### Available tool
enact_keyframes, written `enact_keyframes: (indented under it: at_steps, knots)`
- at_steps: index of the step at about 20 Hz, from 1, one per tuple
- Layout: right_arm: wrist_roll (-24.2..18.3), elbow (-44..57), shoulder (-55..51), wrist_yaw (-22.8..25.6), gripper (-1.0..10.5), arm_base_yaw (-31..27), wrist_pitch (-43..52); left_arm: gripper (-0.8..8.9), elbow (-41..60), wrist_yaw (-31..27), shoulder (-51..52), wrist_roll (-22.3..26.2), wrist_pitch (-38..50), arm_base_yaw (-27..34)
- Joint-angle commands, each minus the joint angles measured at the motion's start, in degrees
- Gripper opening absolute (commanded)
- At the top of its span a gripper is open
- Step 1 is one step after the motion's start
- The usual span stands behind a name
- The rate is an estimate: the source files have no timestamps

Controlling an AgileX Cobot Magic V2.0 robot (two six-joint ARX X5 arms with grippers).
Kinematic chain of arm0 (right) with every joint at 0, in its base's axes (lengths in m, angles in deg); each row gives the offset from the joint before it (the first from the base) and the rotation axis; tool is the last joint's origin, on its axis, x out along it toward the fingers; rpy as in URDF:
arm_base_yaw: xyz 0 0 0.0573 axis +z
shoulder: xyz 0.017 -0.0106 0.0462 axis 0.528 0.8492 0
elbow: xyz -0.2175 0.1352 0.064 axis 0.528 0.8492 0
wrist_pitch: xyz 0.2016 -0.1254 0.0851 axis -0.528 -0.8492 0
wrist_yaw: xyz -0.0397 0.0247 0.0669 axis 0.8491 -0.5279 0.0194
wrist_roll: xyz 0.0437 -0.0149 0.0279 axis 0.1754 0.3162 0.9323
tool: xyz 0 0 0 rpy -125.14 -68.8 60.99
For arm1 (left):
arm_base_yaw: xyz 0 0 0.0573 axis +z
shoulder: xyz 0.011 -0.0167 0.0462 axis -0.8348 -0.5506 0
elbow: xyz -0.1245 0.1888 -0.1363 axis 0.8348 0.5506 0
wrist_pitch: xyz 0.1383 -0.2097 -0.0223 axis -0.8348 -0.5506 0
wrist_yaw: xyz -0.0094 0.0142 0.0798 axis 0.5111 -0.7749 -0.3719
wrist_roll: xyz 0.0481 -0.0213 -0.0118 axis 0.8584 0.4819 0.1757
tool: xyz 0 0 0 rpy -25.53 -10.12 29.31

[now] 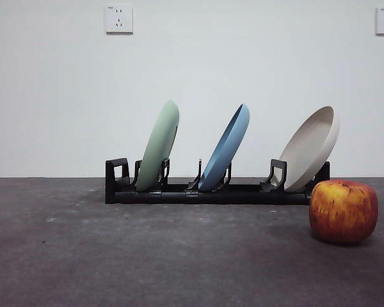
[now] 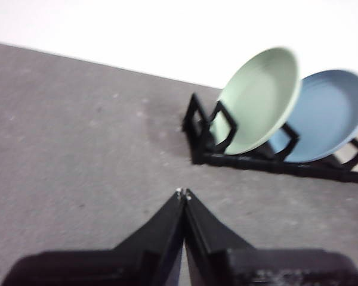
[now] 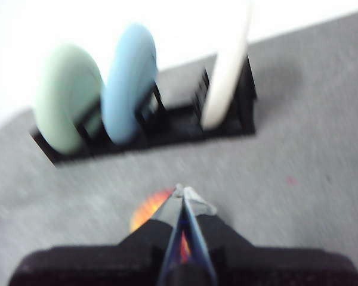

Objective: Take the green plate from the plate rack,put the plate on the table,take the apple from the table,put the apple in the plate

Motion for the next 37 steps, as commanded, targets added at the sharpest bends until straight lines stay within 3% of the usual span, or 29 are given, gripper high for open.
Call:
enact_keyframes:
  at_steps: [1, 3, 8, 16, 20, 24, 27, 31, 33, 36, 37]
  knots:
    - [1.8, -3.8, 2.1, -0.1, -0.1, 0.0, -0.6, -0.08, -2.9, 2.8, -1.3, -1.0, -2.1, 0.1]
    - [1.7, -8.4, 5.4, -0.2, -0.1, 0.0, -4.0, -0.08, -6.4, 6.4, -3.6, -0.9, -3.7, 0.1]
    - [-4.3, -19.4, 13.7, -6.0, -0.1, 0.1, -14.5, -0.08, -14.0, 13.9, -10.1, 0.5, -6.4, 0.1]
    - [-15.0, -35.0, 25.4, -12.5, -0.1, 0.2, -34.2, -0.08, -25.7, 25.2, -20.7, 7.7, -15.3, 0.1]
    - [-19.0, -40.5, 29.8, -14.1, -0.1, 0.2, -43.5, -0.08, -30.0, 28.5, -24.9, 11.4, -21.0, -0.1]
    - [-24.1, -44.7, 33.4, -14.9, -0.1, 0.2, -54.1, -0.08, -34.4, 31.0, -28.6, 17.6, -32.3, -1.1]
    - [-26.1, -44.7, 34.0, -14.9, -0.1, 0.2, -57.6, -0.08, -35.1, 31.1, -29.2, 20.6, -38.0, -1.9]
    - [-26.2, -44.7, 34.0, -14.8, 0.1, 0.2, -58.0, 0.03, -35.1, 31.0, -29.2, 20.8, -39.2, -2.3]
    - [-26.0, -44.7, 34.0, -14.7, 1.3, 0.2, -57.9, 1.69, -35.1, 30.9, -29.2, 20.5, -39.3, -2.3]
    - [-24.1, -44.7, 34.0, -14.7, 5.5, 0.2, -57.5, 5.54, -35.1, 30.9, -29.2, 20.1, -39.3, -2.3]
    - [-23.6, -44.7, 34.0, -14.7, 6.6, 0.2, -57.4, 5.91, -35.1, 30.9, -29.2, 20.1, -39.3, -2.3]
